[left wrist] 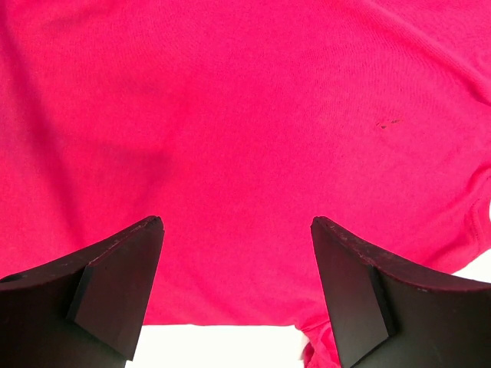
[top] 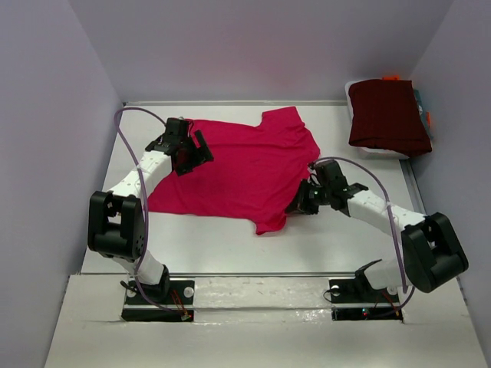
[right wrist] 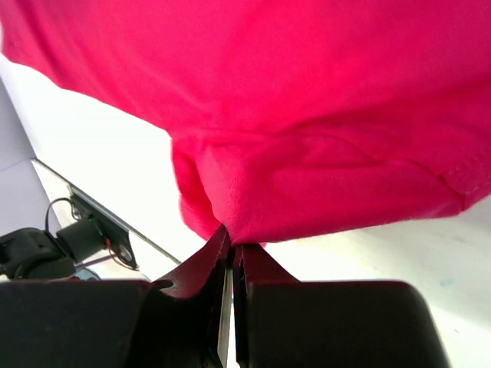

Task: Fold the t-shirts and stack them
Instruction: Flatten out the tshirt

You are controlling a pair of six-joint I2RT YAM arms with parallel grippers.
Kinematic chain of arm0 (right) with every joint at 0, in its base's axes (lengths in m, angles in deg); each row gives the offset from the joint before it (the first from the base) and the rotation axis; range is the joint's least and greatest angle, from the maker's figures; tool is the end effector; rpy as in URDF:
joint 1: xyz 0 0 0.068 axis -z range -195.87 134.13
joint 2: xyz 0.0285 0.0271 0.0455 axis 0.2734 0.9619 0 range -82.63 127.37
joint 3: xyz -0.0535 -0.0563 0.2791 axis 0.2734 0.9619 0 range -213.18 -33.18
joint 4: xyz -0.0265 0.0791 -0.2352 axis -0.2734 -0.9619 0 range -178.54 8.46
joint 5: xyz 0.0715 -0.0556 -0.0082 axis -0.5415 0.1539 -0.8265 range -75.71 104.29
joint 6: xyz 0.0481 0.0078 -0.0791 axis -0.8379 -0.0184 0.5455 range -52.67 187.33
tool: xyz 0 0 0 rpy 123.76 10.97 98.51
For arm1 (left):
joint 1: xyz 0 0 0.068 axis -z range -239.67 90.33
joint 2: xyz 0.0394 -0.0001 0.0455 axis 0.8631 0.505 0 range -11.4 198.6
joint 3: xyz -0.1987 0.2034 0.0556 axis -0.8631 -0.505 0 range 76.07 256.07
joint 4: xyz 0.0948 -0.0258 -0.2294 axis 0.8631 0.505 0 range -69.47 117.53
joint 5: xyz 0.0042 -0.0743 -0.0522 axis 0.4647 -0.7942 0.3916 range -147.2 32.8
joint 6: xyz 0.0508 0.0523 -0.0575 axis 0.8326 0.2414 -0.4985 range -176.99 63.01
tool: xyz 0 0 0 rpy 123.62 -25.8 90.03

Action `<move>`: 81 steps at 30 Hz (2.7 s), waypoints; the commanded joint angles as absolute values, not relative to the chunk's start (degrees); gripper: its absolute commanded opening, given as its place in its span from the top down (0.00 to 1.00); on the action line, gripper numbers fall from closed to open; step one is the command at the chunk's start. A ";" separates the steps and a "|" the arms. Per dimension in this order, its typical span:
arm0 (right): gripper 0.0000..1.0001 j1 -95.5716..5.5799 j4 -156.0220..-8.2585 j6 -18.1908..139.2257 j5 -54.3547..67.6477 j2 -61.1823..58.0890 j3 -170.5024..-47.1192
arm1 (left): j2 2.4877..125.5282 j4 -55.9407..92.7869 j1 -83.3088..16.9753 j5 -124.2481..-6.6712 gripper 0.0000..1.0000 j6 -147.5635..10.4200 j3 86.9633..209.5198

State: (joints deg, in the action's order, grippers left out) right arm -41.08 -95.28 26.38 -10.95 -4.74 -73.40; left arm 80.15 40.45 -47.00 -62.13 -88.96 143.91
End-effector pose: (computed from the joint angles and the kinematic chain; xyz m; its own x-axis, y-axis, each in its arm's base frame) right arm 0.2334 0.1493 0.1773 -0.9443 0.2107 -0.2528 -0.0093 0.7507 0.6606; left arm 0.3674 -0.0899 0.2479 -0.7190 -0.3791 -0.5825 -0.1197 0.8932 -0.4335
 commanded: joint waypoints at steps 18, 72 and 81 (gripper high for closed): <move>0.36 -41.45 -100.70 33.23 -8.57 20.38 -101.55 | 79.92 39.42 -46.83 -63.18 0.10 -87.40 143.22; 0.68 -41.45 -102.37 31.82 -7.60 6.41 -85.65 | 81.33 38.98 -45.78 -63.17 0.10 -87.58 142.69; 0.67 -41.45 -102.73 31.56 -7.95 5.97 -87.14 | 81.50 38.81 -45.78 -63.17 0.10 -87.58 142.43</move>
